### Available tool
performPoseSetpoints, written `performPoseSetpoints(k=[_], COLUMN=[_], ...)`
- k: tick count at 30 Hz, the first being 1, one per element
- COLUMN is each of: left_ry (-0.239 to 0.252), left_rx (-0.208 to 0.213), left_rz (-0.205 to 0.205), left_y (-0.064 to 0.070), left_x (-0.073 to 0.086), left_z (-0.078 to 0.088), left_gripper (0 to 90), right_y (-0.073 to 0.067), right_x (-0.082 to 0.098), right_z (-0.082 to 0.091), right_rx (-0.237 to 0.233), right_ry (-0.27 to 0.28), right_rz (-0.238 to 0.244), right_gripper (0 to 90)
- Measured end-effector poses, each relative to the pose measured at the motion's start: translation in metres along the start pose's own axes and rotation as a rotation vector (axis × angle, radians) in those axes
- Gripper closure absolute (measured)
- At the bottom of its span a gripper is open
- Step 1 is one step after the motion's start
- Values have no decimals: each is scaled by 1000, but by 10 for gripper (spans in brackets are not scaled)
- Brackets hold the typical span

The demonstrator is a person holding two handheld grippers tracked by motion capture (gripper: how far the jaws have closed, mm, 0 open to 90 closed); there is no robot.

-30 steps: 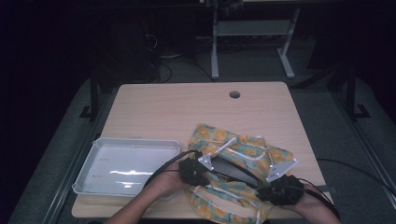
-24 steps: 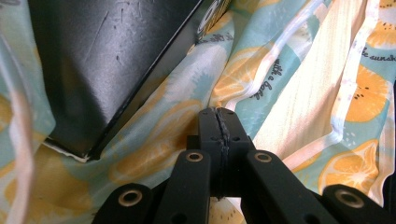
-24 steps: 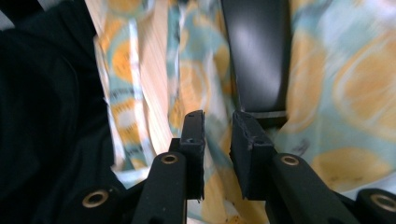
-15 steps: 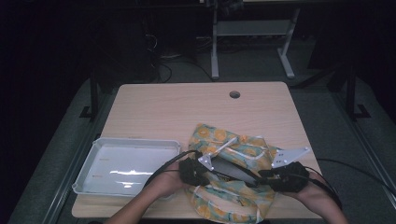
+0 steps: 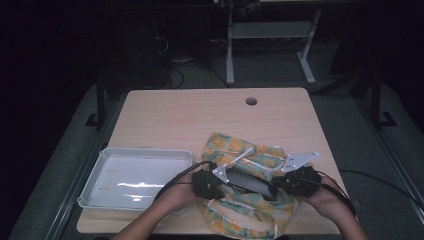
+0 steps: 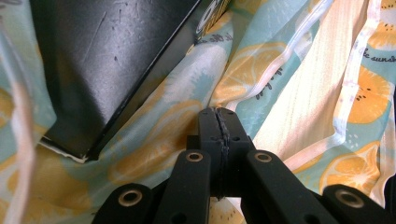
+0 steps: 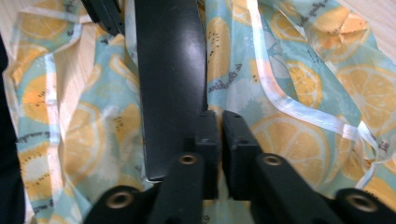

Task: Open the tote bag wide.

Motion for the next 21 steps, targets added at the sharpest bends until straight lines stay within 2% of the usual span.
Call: performPoseSetpoints(k=[11,21], left_ry=[0,2], left_rx=[0,3], left_rz=[0,0], left_y=[0,0], left_x=[0,0], left_z=[0,0], left_gripper=[897,897], right_y=[17,31], right_x=[10,25], right_z=[-2,-16], right_rx=[64,57], right_ry=[-6,-42], right_rz=[-19,-74], right_gripper=[889,889])
Point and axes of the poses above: each handheld gripper's, and its own axes: z roughly backward along the jaws, x roughly out of its underside, y roughly to its right, the point moved 8 cm from there along -z, roughly forward along the jaws, and after that the axes turned 8 degrees about -z, right-handed, at the moved point
